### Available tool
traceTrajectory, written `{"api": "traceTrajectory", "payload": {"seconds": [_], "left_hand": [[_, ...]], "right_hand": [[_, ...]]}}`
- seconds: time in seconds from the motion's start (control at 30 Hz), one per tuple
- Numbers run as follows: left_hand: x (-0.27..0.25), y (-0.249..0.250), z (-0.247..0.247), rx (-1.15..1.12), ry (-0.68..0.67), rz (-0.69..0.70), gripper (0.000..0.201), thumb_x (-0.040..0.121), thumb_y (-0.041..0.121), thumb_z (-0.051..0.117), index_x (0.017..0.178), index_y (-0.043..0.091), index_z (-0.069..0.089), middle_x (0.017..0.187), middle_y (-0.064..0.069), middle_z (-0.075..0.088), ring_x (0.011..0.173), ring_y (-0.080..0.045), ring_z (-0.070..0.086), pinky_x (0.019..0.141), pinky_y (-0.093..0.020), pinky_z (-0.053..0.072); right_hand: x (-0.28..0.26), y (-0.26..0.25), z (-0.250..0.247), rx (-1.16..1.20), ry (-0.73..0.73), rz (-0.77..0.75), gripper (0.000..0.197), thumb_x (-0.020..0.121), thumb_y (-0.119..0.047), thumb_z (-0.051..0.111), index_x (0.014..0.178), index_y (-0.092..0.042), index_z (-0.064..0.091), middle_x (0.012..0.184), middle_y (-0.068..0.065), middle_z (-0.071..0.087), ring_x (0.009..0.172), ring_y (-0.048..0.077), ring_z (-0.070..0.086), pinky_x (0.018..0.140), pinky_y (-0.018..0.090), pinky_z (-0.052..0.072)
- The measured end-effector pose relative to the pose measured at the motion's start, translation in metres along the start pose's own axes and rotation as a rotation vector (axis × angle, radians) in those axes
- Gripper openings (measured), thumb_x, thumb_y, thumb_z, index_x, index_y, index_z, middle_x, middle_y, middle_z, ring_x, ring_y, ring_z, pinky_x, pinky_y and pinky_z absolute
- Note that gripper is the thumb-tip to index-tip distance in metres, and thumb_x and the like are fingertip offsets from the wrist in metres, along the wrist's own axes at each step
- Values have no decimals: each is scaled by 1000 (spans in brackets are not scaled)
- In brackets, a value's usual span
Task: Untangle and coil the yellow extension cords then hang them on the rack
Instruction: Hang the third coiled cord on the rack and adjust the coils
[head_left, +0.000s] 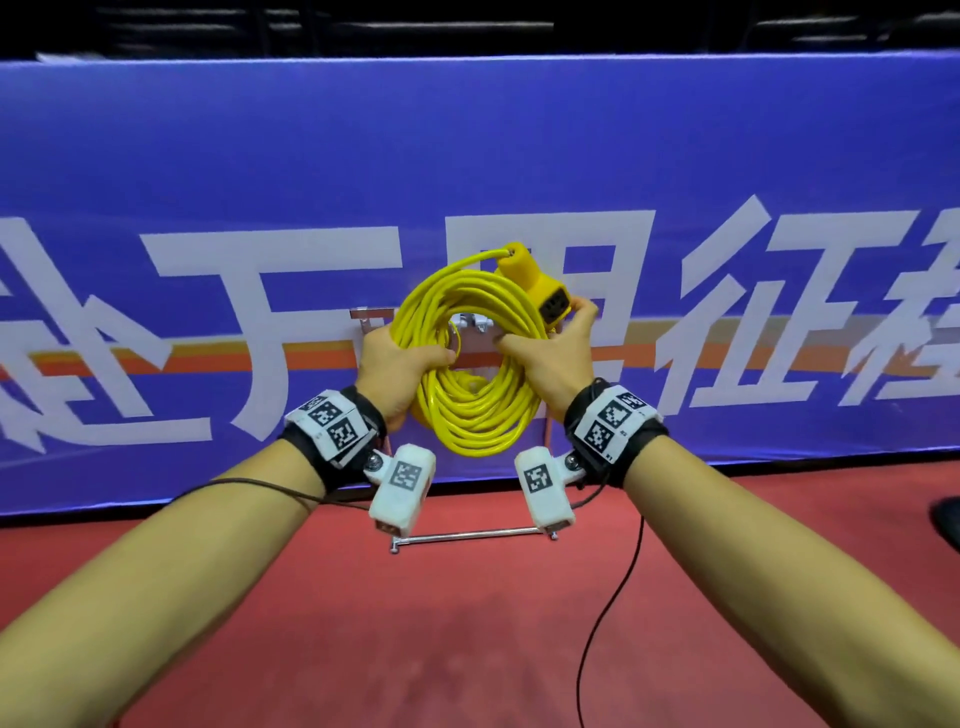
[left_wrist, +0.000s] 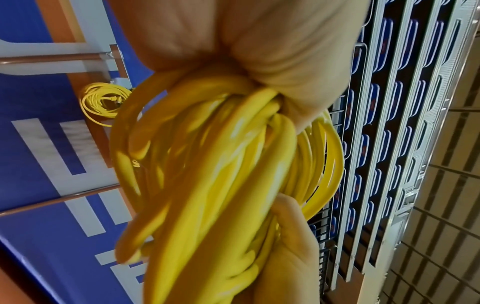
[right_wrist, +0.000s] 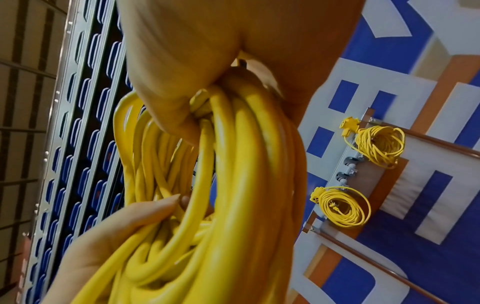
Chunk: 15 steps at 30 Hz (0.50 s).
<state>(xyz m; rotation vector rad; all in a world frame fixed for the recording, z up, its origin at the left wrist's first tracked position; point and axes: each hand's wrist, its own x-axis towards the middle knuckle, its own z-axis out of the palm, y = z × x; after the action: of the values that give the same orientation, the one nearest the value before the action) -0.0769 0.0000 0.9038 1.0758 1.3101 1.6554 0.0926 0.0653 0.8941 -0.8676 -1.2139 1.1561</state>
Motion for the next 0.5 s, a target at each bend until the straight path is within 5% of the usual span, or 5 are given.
{"api": "traceTrajectory", "payload": {"seconds": [0.1, 0.2, 0.33, 0.5], "left_hand": [[3, 0, 2, -11, -87, -57, 58, 44, 8, 86, 96, -9, 66, 105, -46, 58, 95, -65, 59, 83, -77, 45], [3, 5, 7, 7, -122, -61, 70, 44, 8, 84, 106, -16, 61, 110, -46, 56, 95, -56, 62, 87, -75, 46], [5, 9, 16, 50, -148, -55, 60, 56, 2, 78, 111, -14, 61, 111, -42, 60, 100, -57, 62, 89, -71, 49], [9, 0, 26, 93, -54, 8, 41, 56, 4, 79, 94, -9, 67, 96, -37, 66, 84, -45, 66, 84, -69, 52]], "right_hand": [[2, 8, -7, -4, -21, 5, 84, 67, -5, 80, 127, -22, 24, 98, 13, 63, 70, 16, 65, 61, 28, 53], [5, 13, -14, 9, -45, 10, 85, 71, 0, 80, 130, -19, 22, 101, 12, 63, 74, 13, 67, 64, 25, 54], [14, 17, -22, 42, -98, 26, 90, 68, -5, 83, 130, -24, 21, 107, 14, 64, 84, 19, 68, 72, 33, 58], [25, 16, -28, -25, -72, 2, 93, 53, -22, 90, 122, -26, 28, 112, 11, 61, 100, 27, 67, 85, 49, 58]]}}
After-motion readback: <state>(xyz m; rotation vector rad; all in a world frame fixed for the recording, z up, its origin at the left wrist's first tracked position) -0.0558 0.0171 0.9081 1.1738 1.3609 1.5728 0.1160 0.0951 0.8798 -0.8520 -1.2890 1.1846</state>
